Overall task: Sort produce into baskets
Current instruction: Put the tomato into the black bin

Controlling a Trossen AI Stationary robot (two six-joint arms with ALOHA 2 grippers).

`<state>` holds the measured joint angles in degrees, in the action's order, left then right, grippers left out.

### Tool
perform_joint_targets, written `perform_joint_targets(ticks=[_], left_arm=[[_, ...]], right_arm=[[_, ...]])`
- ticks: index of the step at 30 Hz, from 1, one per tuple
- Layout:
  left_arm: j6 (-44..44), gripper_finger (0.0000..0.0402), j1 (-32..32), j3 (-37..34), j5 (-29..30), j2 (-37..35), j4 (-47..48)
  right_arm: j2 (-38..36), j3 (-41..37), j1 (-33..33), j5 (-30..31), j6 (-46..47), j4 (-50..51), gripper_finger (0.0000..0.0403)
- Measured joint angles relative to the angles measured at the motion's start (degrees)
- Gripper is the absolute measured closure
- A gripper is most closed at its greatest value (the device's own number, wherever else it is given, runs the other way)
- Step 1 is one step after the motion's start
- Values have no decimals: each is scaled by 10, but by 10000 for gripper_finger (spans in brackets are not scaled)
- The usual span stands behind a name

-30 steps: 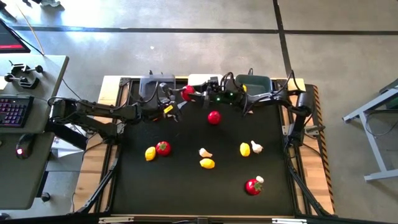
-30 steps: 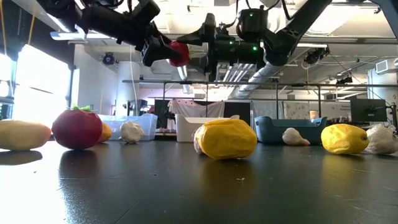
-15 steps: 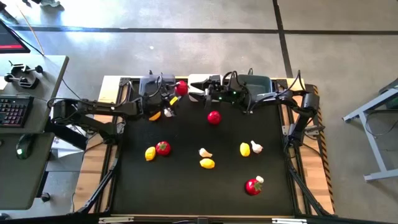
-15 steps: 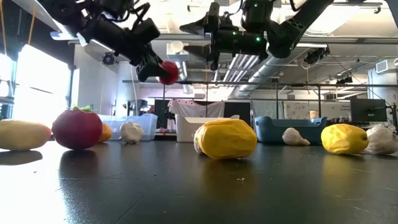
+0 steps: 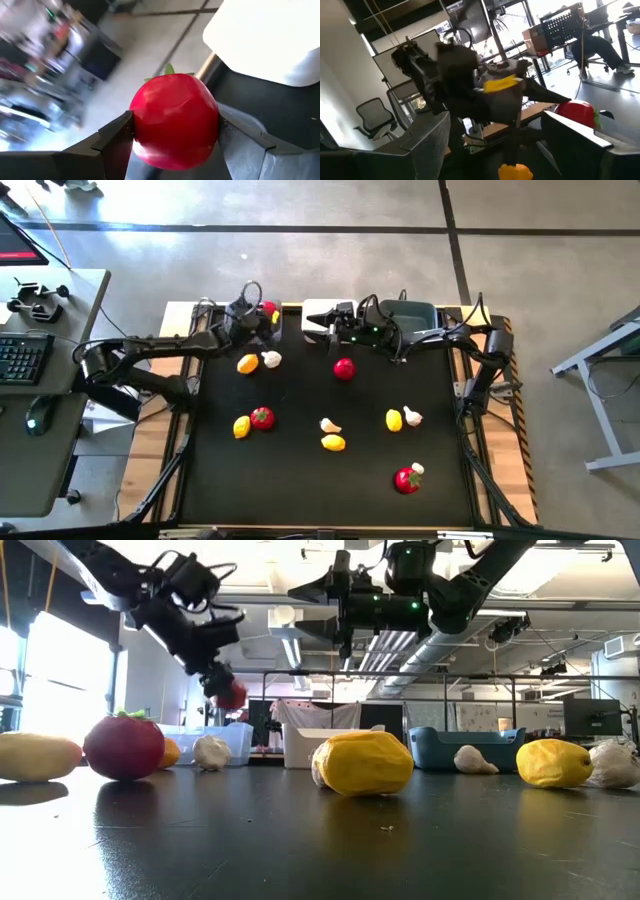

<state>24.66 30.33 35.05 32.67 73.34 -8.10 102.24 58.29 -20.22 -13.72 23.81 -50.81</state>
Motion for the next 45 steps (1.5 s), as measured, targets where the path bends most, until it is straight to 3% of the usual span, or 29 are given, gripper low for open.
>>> perform_joint_targets(ticks=[7, 13, 28, 37, 45], left_arm=[[-111, 160, 126, 0, -216, 0, 28], [-111, 160, 186, 50, -287, 7, 120], [-95, 161, 205, 283, -306, 186, 421], [-76, 161, 205, 299, -305, 253, 427], [-75, 161, 202, 299, -305, 258, 409]], right_arm=[[0, -1, 0, 1, -8, 4, 100], [1, -1, 0, 1, -11, 4, 100], [1, -1, 0, 1, -33, 4, 100], [1, -1, 1, 1, -41, 10, 100], [1, -1, 1, 1, -48, 20, 100]])
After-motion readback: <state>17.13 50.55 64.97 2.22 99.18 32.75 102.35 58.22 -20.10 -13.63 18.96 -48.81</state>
